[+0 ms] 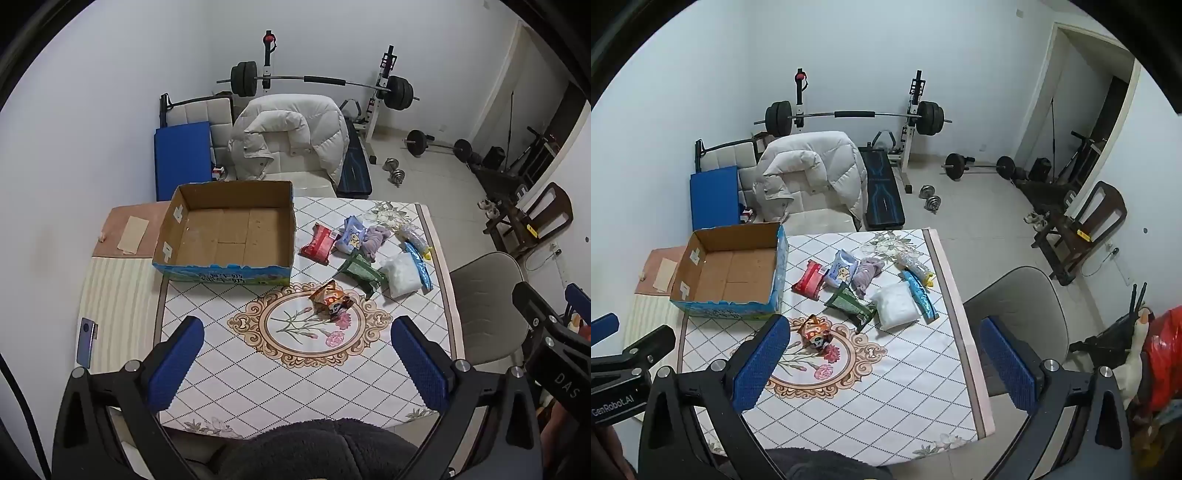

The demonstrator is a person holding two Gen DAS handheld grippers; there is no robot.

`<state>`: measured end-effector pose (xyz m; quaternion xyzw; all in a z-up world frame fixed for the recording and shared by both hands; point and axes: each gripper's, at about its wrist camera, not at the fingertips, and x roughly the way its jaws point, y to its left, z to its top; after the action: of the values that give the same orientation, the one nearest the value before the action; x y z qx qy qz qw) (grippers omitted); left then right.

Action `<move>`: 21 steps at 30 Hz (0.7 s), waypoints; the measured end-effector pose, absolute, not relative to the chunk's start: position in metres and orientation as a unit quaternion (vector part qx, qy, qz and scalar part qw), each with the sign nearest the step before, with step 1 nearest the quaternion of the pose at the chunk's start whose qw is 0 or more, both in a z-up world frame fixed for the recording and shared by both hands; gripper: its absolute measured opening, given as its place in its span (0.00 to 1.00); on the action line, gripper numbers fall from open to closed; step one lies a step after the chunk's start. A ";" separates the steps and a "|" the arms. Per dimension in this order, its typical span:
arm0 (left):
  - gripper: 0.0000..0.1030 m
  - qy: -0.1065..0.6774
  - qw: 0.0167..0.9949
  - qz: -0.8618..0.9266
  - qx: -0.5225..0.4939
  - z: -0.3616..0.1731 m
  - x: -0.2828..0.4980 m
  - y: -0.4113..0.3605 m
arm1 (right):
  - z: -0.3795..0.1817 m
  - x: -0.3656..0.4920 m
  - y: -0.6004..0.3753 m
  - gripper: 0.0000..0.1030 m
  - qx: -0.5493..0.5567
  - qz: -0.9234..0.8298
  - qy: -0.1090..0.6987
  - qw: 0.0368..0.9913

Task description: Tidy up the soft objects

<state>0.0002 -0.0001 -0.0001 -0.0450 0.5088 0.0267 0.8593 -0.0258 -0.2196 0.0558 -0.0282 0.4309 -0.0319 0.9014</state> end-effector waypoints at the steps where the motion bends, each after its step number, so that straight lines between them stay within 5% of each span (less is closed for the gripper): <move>1: 1.00 0.508 0.860 0.027 -0.044 0.000 0.000 0.000 | 0.056 -0.026 -0.220 1.00 -0.027 -0.032 0.431 0.902; 21: 1.00 0.498 0.865 0.028 -0.048 0.008 0.002 0.001 | 0.059 -0.024 -0.219 1.00 -0.032 -0.034 0.438 0.898</move>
<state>0.0017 0.0012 0.0081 -0.0480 0.4984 0.0276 0.8652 -0.0239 -0.2193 0.0585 -0.0324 0.4377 -0.0336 0.8979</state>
